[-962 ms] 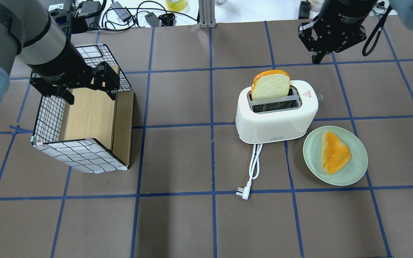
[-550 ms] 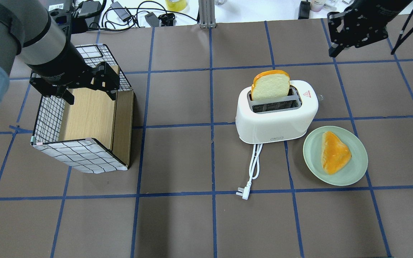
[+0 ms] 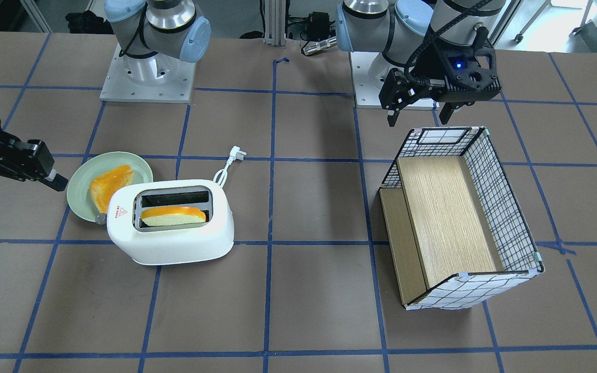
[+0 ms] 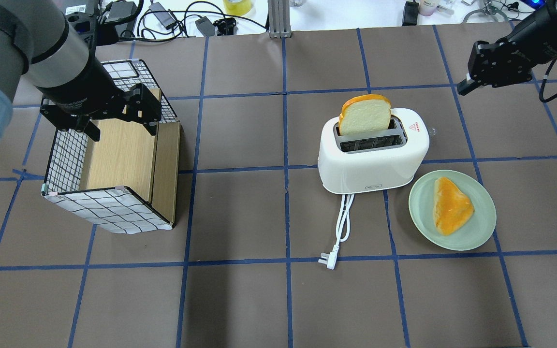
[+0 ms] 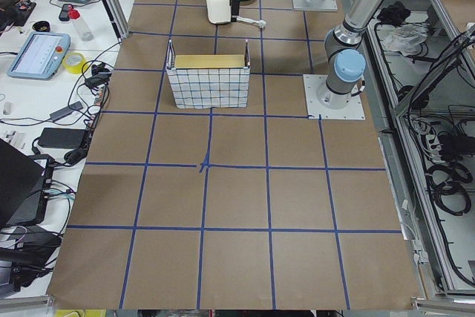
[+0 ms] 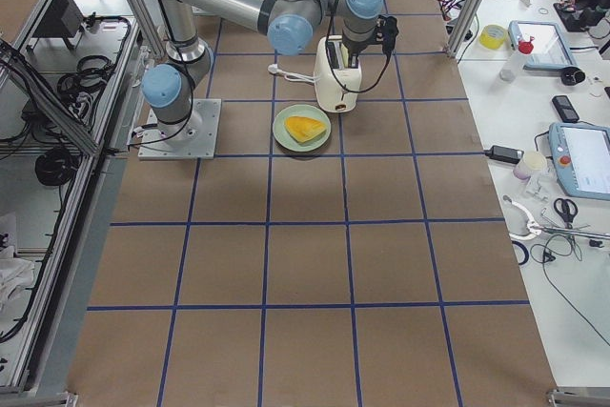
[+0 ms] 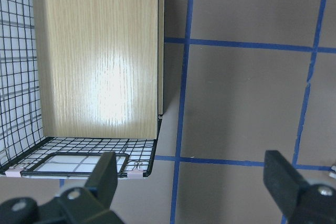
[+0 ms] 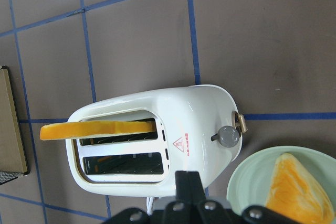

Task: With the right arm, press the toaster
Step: 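Move the right gripper down beside the toaster toward its lever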

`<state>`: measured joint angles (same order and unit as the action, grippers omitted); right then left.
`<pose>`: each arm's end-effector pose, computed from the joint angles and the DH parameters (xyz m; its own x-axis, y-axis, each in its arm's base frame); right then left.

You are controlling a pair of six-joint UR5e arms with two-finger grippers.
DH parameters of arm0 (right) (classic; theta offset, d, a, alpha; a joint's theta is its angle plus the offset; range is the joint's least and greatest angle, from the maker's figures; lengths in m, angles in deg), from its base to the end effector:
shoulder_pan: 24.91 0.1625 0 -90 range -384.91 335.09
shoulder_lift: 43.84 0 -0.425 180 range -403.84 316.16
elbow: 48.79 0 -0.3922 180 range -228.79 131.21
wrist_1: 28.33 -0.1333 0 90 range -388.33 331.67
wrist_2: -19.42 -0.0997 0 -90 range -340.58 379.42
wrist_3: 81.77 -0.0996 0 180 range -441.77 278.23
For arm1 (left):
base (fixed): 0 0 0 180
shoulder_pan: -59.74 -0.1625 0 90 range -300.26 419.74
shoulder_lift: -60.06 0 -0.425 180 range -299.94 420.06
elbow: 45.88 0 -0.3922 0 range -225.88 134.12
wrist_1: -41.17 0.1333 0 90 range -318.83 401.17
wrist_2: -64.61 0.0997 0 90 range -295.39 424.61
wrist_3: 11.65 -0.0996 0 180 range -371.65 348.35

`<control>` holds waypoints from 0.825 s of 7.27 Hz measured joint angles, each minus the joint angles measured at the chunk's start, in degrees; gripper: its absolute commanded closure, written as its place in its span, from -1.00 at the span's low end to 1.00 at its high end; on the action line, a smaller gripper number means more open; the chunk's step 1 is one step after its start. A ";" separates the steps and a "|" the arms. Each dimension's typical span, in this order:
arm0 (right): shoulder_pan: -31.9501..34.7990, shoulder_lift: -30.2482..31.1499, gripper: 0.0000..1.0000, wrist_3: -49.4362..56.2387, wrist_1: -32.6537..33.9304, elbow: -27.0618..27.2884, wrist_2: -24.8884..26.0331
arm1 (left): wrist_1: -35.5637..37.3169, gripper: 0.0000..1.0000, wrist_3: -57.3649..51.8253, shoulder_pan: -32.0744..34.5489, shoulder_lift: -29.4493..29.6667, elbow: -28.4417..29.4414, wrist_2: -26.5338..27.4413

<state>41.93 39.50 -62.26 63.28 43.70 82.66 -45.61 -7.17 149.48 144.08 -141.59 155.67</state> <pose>-0.0422 -0.5515 0.4210 -0.8821 0.0778 -0.4646 0.1011 0.9946 -0.0254 -0.1294 -0.4541 0.4937 -0.9964 -0.0836 -0.0137 -0.0826 0.9946 -0.0621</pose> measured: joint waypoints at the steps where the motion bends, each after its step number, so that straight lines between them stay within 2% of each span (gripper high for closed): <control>1: -0.96 -0.59 1.00 2.06 1.92 2.34 -2.50 | 0.02 -1.00 0.00 0.00 0.00 0.00 0.00; 3: -1.98 -2.61 1.00 4.07 5.84 5.79 -5.52 | 0.03 -1.00 0.00 0.00 0.00 0.00 0.00; 6: -2.14 -4.30 1.00 4.41 8.06 8.88 -5.85 | 0.03 -1.00 0.00 0.00 0.00 0.00 0.00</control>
<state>39.79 35.20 -57.85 71.35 52.58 76.82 -45.58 -7.17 149.48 144.08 -141.59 155.67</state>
